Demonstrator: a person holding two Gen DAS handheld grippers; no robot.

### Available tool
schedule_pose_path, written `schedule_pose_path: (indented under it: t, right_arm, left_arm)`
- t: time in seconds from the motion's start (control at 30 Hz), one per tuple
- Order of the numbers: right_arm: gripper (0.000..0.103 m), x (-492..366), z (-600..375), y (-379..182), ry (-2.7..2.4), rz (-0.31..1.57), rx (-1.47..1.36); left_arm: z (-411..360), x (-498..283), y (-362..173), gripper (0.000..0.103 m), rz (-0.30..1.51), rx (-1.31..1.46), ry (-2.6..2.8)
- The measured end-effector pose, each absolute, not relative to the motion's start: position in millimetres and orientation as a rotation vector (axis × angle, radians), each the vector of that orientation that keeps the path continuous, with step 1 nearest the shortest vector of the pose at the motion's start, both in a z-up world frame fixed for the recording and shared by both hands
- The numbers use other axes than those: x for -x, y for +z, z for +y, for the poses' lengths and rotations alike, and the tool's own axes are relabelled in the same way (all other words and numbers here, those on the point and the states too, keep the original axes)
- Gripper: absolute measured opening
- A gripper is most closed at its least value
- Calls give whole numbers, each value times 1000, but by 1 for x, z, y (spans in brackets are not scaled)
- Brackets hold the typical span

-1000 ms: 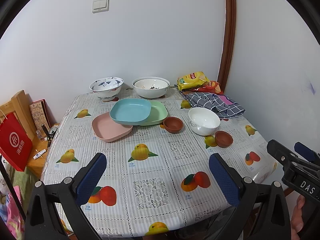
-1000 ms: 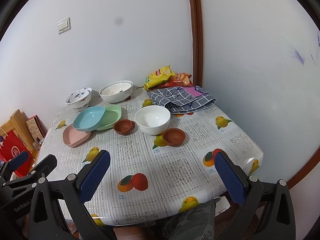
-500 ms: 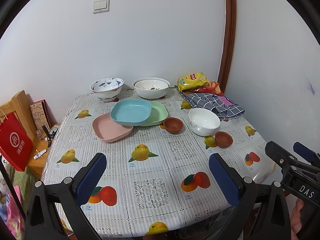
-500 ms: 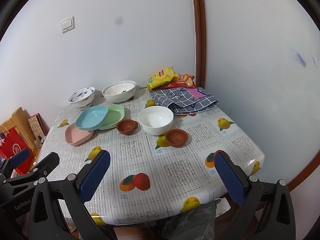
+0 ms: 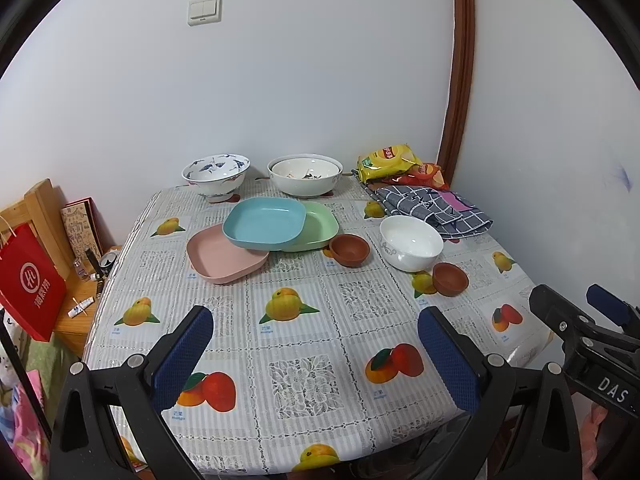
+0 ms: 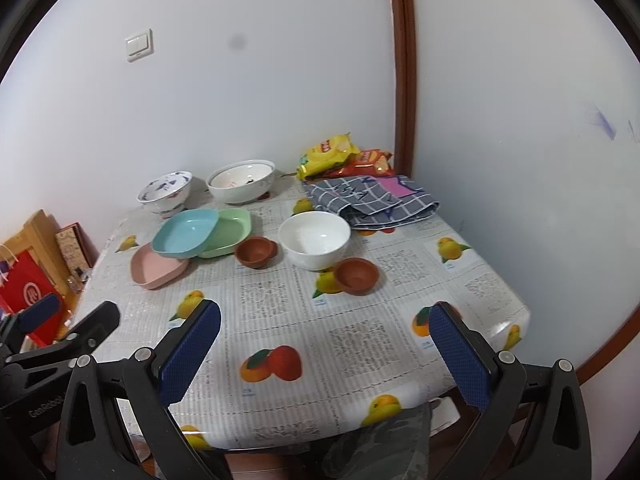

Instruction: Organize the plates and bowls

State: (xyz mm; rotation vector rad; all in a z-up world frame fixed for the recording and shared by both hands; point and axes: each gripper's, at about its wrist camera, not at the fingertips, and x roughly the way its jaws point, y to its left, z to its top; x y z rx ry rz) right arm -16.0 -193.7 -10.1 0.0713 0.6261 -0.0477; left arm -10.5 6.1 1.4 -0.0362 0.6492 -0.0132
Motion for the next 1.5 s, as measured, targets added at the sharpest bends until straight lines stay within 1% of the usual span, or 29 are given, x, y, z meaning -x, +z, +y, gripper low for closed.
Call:
schedule_pose_path:
  t: [0.33, 0.6, 0.93, 1.23, 1.5]
  right_arm:
    - [102, 13, -185, -14, -47, 605, -32]
    - [102, -6, -182, -24, -10, 610, -42]
    - [102, -59, -160, -36, 35, 665, -37]
    - [102, -117, -145, -39, 112, 706, -115]
    - [96, -175, -122, -39, 147, 742, -167]
  left_arm:
    - [13, 2, -2, 103, 654, 39, 0]
    - [28, -21, -12, 103, 680, 55, 20]
    - [60, -70, -34, 103, 755, 89, 59]
    - [88, -122, -46, 103, 809, 99, 95]
    - [112, -168, -53, 102, 839, 101, 137]
